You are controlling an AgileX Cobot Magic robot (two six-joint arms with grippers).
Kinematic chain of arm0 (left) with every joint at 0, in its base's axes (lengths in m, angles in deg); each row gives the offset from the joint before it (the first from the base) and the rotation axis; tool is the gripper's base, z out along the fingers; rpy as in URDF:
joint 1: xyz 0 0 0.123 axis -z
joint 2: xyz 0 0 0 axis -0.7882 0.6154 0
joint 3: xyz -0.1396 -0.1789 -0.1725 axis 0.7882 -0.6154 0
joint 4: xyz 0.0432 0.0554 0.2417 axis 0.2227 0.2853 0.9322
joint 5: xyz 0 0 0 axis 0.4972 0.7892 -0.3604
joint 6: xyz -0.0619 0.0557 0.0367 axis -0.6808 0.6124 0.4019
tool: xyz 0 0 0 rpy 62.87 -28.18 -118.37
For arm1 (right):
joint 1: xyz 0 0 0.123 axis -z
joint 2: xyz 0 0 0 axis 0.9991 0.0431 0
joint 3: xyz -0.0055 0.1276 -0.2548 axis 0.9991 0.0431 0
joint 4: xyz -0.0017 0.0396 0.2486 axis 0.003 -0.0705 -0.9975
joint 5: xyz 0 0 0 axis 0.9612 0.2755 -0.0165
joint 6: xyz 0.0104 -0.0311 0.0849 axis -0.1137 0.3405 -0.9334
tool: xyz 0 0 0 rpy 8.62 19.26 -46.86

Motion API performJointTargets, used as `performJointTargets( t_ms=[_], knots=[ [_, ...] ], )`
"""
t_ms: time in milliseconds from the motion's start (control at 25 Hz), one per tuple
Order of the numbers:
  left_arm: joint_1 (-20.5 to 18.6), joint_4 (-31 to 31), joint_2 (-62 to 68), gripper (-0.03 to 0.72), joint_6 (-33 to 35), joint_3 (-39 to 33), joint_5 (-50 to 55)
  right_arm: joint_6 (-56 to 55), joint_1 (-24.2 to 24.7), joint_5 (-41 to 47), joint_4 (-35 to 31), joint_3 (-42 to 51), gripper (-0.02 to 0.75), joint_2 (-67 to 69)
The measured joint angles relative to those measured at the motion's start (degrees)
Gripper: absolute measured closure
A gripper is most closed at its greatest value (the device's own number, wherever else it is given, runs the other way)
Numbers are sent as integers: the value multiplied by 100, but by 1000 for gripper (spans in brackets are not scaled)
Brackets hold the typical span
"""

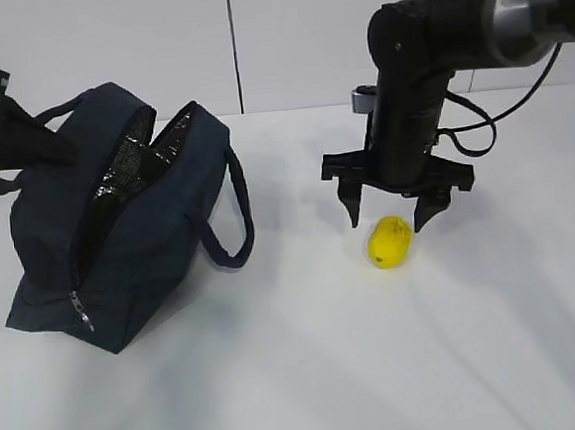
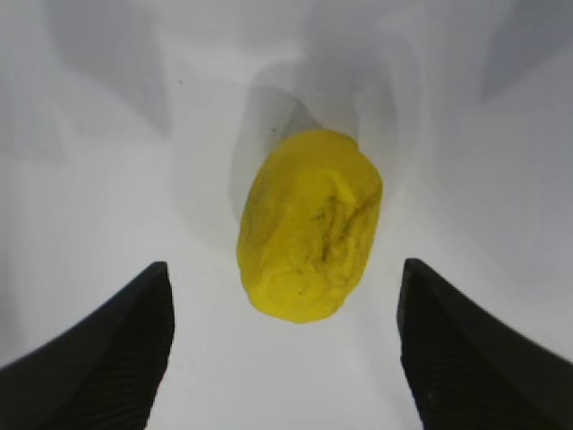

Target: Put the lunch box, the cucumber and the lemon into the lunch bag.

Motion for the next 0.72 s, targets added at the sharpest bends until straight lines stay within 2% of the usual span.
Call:
performJointTargets(
  t_ms=[320, 720],
  knots=[
    [0, 58, 0, 697, 0, 0, 0, -40, 209, -66, -149, 0, 160, 277],
    [0, 117, 0, 697, 0, 0, -21, -40, 234, -283, -290, 0, 160, 538]
  ],
)
